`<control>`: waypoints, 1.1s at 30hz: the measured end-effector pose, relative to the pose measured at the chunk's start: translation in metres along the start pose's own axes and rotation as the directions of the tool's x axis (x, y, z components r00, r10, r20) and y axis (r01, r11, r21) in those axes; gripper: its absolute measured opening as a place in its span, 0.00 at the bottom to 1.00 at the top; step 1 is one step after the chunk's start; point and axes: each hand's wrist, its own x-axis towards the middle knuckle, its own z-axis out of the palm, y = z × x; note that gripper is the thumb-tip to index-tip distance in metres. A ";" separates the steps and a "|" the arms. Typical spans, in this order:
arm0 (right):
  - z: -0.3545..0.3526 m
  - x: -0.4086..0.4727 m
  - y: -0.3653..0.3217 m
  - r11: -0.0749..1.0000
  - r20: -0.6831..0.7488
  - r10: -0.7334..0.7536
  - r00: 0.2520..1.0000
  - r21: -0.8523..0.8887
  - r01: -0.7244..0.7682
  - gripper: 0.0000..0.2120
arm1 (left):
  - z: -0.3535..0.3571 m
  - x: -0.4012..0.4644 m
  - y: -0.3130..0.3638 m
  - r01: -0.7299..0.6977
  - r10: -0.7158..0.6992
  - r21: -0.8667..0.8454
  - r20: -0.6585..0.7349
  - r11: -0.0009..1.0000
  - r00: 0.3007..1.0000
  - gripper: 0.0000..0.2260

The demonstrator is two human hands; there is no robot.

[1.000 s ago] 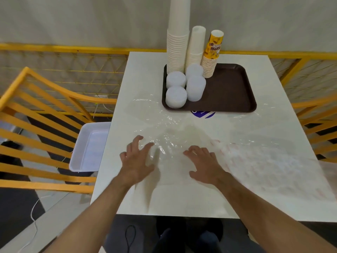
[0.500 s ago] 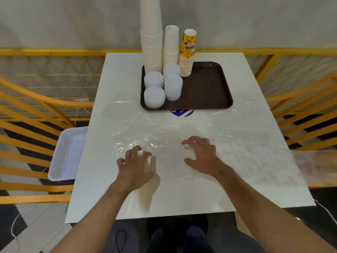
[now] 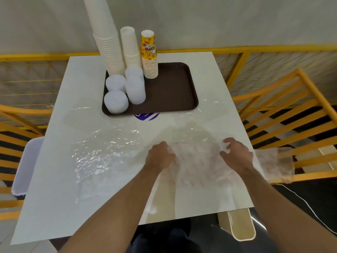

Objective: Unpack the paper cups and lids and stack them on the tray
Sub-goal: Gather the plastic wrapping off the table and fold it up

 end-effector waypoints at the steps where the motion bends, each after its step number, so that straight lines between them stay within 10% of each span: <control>1: -0.002 0.002 0.002 1.000 -0.014 -0.006 1.000 0.017 0.006 0.16 | 0.002 0.002 0.002 0.004 -0.004 0.001 -0.020 1.000 1.000 0.16; 10: -0.022 0.015 0.020 0.977 -0.068 -0.143 0.987 0.151 0.152 0.02 | -0.007 0.000 0.006 -0.093 0.057 -0.286 -0.133 0.954 0.989 0.02; 18: -0.061 0.015 0.001 0.662 0.025 -0.156 0.987 0.745 0.085 0.01 | -0.047 -0.024 0.005 -0.094 0.057 -0.791 -0.074 0.605 0.996 0.02; 28: -0.096 -0.002 -0.052 0.551 0.044 -0.254 0.966 0.828 0.107 0.05 | -0.092 -0.046 0.004 -0.138 0.050 -0.878 -0.130 0.458 0.990 0.07; 33: -0.108 -0.009 -0.086 0.472 -0.034 -0.334 0.942 0.859 0.198 0.07 | -0.112 -0.056 -0.016 -0.204 0.140 -0.789 -0.151 0.580 0.979 0.17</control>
